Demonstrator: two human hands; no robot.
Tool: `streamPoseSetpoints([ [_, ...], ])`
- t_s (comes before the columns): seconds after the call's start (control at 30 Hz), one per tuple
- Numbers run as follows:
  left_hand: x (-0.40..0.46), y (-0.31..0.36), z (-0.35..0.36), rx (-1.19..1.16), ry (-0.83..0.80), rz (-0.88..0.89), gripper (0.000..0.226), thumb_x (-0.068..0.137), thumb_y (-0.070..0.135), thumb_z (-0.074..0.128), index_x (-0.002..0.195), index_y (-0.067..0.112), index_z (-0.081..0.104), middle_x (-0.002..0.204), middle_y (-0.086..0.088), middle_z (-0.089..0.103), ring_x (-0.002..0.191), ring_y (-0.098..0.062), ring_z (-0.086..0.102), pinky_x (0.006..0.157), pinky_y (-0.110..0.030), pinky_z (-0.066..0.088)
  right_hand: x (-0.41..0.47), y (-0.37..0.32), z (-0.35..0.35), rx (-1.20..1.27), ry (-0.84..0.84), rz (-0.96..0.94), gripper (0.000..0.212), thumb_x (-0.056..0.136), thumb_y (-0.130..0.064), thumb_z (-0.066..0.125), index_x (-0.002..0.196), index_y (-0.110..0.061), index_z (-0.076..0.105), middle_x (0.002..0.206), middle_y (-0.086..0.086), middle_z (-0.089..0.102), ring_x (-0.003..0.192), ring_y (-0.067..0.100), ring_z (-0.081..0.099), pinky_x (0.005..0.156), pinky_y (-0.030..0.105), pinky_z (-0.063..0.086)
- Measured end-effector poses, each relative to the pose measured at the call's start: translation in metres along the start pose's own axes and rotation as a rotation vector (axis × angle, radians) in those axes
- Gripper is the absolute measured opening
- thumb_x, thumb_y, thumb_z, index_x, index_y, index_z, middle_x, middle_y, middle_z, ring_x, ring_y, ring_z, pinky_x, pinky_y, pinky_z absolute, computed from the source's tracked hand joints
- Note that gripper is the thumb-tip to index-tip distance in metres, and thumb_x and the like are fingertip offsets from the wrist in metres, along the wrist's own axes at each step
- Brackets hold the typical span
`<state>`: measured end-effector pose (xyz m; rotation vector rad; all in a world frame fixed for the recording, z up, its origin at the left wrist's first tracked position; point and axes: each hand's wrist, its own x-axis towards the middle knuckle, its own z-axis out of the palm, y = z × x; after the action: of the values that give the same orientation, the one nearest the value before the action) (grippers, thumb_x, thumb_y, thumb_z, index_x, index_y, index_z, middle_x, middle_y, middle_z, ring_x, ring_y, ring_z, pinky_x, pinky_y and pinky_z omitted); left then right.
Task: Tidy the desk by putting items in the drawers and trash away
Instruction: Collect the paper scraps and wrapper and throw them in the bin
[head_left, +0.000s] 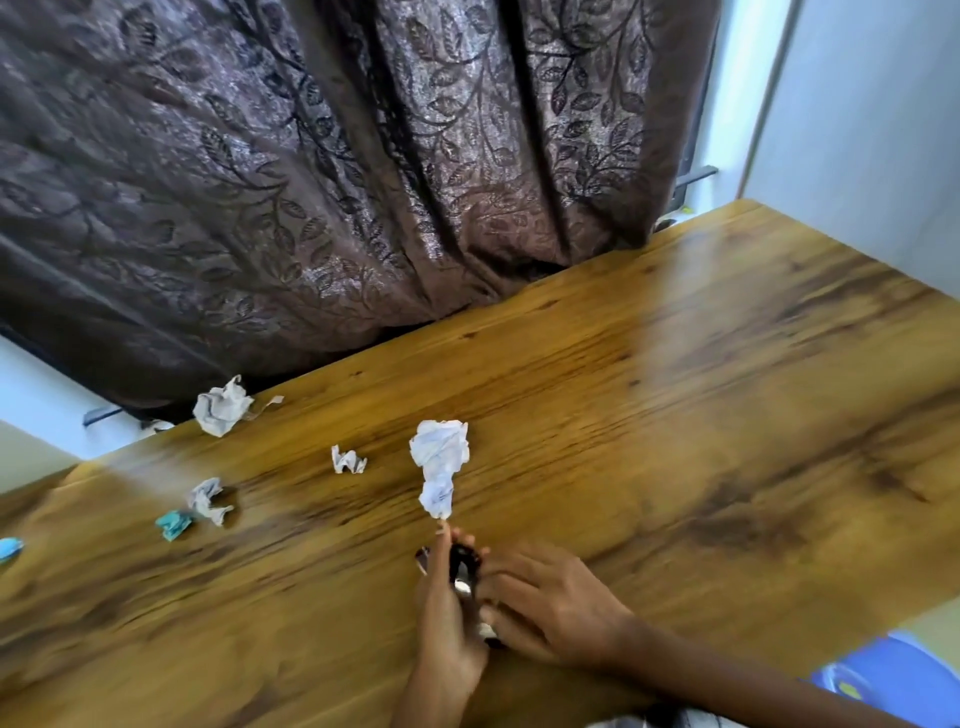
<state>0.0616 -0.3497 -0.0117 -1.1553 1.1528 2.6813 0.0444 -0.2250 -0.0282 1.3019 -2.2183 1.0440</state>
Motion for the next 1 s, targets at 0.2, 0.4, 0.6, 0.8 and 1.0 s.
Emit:
streamPoseSetpoints([
  [0.2, -0.003, 0.023, -0.027, -0.215, 0.003, 0.064, 0.018, 0.093, 0.029, 0.051, 0.084, 0.014, 0.058, 0.073, -0.001, 0.063, 0.059, -0.012, 0.066, 0.068, -0.032, 0.06, 0.06, 0.023, 0.008, -0.153, -0.013, 0.275, 0.037, 0.088, -0.035, 0.047, 0.121, -0.02, 0.05, 0.126, 0.002, 0.052, 0.104, 0.017, 0.048, 0.082, 0.036, 0.047],
  [0.4, -0.006, 0.023, -0.027, -0.205, -0.056, 0.093, 0.021, 0.089, 0.029, 0.053, 0.1, 0.014, 0.062, 0.088, -0.005, 0.072, 0.078, -0.017, 0.071, 0.08, -0.034, 0.058, 0.096, 0.062, 0.034, -0.193, -0.413, 0.412, 0.08, 0.082, -0.064, 0.051, 0.147, -0.034, 0.016, 0.159, 0.0, -0.005, 0.145, 0.03, -0.001, 0.114, 0.052, 0.009],
  [0.6, -0.008, 0.022, -0.035, -0.187, -0.136, 0.112, 0.035, 0.081, 0.03, 0.054, 0.112, 0.014, 0.059, 0.108, -0.008, 0.068, 0.093, -0.02, 0.07, 0.085, -0.036, 0.054, 0.077, 0.073, 0.045, -0.179, -0.226, 0.431, 0.036, 0.09, -0.03, 0.055, 0.123, -0.014, 0.053, 0.129, 0.005, 0.053, 0.119, 0.025, 0.047, 0.098, 0.035, 0.038],
  [0.8, -0.008, 0.021, -0.037, -0.175, -0.131, 0.104, 0.05, 0.08, 0.031, 0.056, 0.128, 0.013, 0.054, 0.12, -0.011, 0.065, 0.106, -0.026, 0.066, 0.086, -0.036, 0.055, 0.054, 0.065, 0.034, -0.059, 0.033, 0.535, 0.02, 0.086, -0.019, 0.062, 0.103, -0.008, 0.064, 0.095, 0.006, 0.065, 0.079, 0.023, 0.062, 0.061, 0.029, 0.047],
  [1.0, -0.004, 0.02, -0.038, -0.094, -0.136, 0.098, 0.069, 0.081, 0.054, 0.049, 0.138, 0.015, 0.046, 0.131, -0.014, 0.058, 0.12, -0.028, 0.055, 0.092, -0.037, 0.05, 0.024, 0.018, 0.034, -0.125, 0.075, 0.099, 0.025, 0.078, -0.031, 0.056, 0.093, -0.015, 0.068, 0.098, 0.002, 0.071, 0.091, 0.013, 0.062, 0.075, 0.021, 0.047],
])
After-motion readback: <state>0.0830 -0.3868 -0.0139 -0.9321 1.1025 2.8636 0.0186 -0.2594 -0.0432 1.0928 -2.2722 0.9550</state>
